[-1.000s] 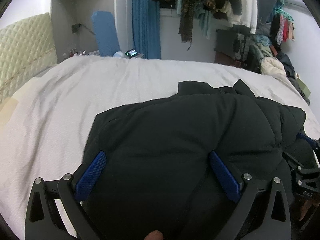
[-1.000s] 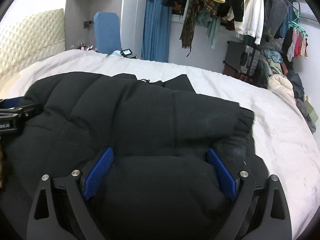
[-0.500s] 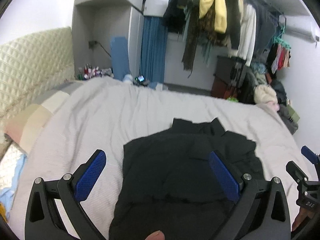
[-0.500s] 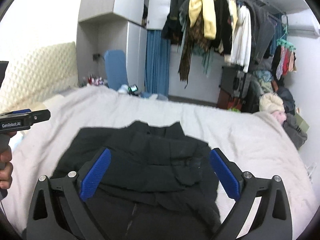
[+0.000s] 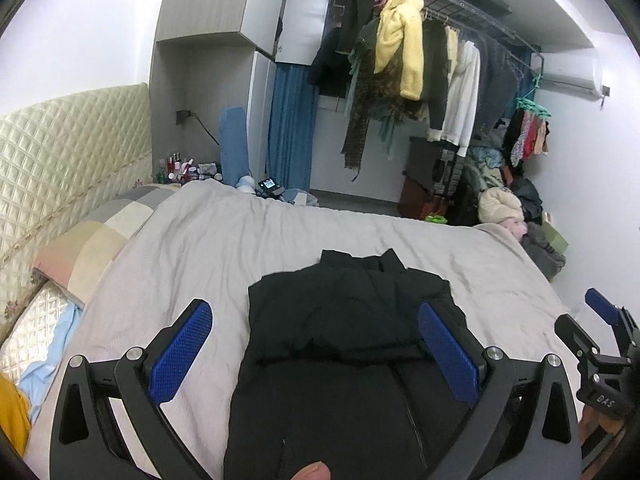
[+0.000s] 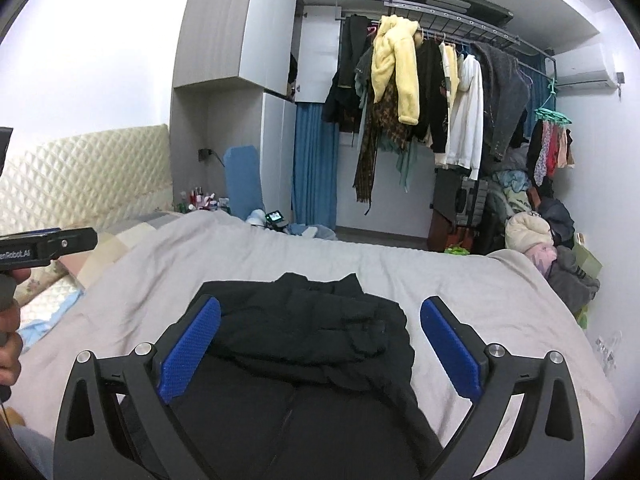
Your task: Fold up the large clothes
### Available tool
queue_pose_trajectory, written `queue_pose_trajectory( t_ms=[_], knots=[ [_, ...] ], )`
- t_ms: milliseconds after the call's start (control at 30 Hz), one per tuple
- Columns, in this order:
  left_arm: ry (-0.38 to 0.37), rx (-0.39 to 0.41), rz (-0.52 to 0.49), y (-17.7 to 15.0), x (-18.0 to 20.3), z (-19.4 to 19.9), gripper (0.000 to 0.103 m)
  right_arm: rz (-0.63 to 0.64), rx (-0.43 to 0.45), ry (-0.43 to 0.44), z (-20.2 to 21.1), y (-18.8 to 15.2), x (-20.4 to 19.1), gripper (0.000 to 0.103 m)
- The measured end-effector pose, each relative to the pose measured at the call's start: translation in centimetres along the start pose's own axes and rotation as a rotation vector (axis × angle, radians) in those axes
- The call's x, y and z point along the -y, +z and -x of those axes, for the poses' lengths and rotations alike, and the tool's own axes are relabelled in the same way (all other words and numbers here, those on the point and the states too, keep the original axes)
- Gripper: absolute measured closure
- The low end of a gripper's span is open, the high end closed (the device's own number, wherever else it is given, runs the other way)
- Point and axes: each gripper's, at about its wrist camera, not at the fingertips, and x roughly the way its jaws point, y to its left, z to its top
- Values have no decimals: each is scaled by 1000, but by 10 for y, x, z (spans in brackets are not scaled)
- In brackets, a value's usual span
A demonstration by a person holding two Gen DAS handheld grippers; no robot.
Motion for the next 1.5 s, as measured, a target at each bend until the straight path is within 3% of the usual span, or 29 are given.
queue_pose_trajectory(
  t_ms=[300, 533, 1033, 1233, 1500],
  knots=[
    [14, -31, -76, -49, 7, 29, 0, -29, -2, 18, 35, -39, 7, 2],
    [-41, -54, -21, -95, -4, 34, 0, -83, -10, 46, 48, -76, 17, 2],
    [-29, -160, -29, -182, -21, 12, 0, -14, -88, 78, 49, -142, 14, 2],
    [-47, -272, 32, -204, -46, -23, 0, -78, -156, 116, 37, -154, 32, 2],
    [-82, -489, 204, -223, -91, -73, 0, -240, -272, 117, 7, -155, 94, 2]
  ],
)
